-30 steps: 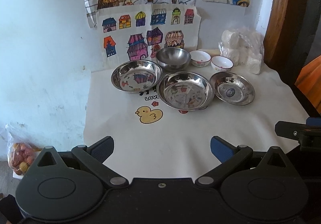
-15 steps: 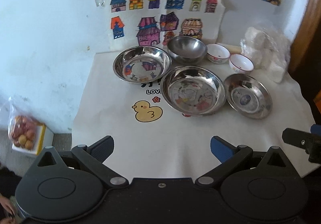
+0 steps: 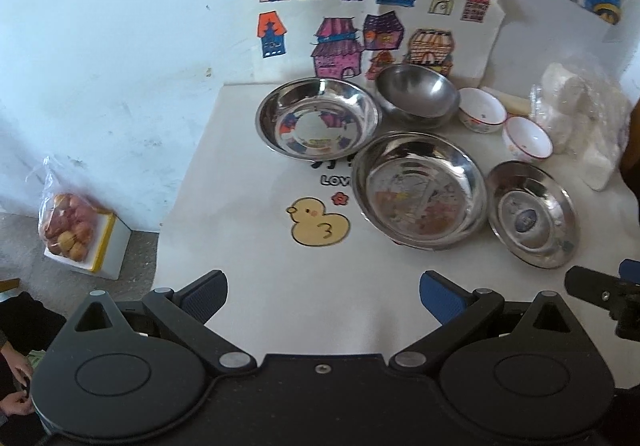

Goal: Organize plates and bowls
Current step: 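Reach both grippers to the cartoon-print steel bowl and close on its rim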

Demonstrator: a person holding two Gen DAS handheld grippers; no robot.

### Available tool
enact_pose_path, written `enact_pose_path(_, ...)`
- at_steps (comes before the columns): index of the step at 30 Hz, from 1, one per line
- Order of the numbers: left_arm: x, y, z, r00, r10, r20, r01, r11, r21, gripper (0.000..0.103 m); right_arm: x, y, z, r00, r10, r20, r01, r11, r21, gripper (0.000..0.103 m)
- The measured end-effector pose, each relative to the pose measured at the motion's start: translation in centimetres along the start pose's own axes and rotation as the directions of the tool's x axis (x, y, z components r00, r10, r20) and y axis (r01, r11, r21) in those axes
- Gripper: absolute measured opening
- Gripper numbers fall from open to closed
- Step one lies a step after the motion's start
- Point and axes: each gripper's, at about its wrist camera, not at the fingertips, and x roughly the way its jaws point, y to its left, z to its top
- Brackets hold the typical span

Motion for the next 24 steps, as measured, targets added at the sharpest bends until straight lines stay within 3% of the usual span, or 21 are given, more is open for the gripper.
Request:
enact_pose_path(9,4.9,3.3,5.3,1.0,-0.009,-0.02,0.01,0.999,0.04,0.102,4.5,2.2,2.9,0.998,-0.055,0.008,0.054,0.997,0.048,0.103)
enact_pose_path(15,8.3,5.6,9.0,1.0,0.004,0.014,-0.006,0.989,0.145,0.102,8.2,4.1,4.5,0.996,-0.088,0.002,0.087,0.992,0.093,0.103)
enact_pose_path(24,14.6,9.2,13.4,1.0,-0.008,0.001,0.007,0.974,0.227,0.102,13.7,7.6,8.1,1.0,-0.005,0.0,0.005,0.999,0.05,0.103)
